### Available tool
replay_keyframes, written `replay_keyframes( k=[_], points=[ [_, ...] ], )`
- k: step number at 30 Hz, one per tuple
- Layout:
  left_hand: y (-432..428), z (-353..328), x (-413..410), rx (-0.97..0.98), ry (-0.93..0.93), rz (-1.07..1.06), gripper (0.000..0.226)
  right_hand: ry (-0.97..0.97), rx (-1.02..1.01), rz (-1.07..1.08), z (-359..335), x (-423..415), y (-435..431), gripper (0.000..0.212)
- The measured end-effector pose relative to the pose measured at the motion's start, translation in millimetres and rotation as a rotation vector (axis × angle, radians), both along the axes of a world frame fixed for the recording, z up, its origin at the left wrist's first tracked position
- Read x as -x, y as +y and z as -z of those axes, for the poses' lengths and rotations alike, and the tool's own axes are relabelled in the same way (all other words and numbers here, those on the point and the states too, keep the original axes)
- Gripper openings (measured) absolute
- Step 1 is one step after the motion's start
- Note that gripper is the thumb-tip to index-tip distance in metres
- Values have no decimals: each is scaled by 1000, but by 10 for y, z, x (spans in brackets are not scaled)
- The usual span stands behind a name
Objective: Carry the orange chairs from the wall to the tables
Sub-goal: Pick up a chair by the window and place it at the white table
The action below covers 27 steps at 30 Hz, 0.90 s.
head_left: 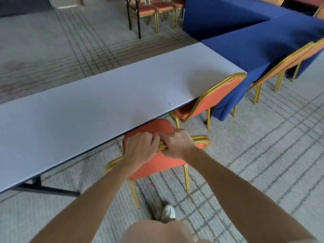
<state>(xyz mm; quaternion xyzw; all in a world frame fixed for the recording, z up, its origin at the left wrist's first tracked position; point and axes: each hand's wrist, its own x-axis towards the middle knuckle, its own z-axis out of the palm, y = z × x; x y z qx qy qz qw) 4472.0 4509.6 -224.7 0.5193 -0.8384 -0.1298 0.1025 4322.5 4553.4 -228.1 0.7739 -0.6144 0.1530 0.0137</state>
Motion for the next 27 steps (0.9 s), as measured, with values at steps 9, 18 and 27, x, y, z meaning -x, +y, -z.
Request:
replay_keyframes(
  k=[9,18,27],
  points=[
    [-7,407,380,-40,-57,135,51,161,-237,-181,366,488,-273,22],
    [-165,504,333,81,141,19,48,33,-57,-225,523,535,-553,24],
    [5,665,377,165,151,-8,54,24,-13,-256,672,607,-431,29]
  ],
)
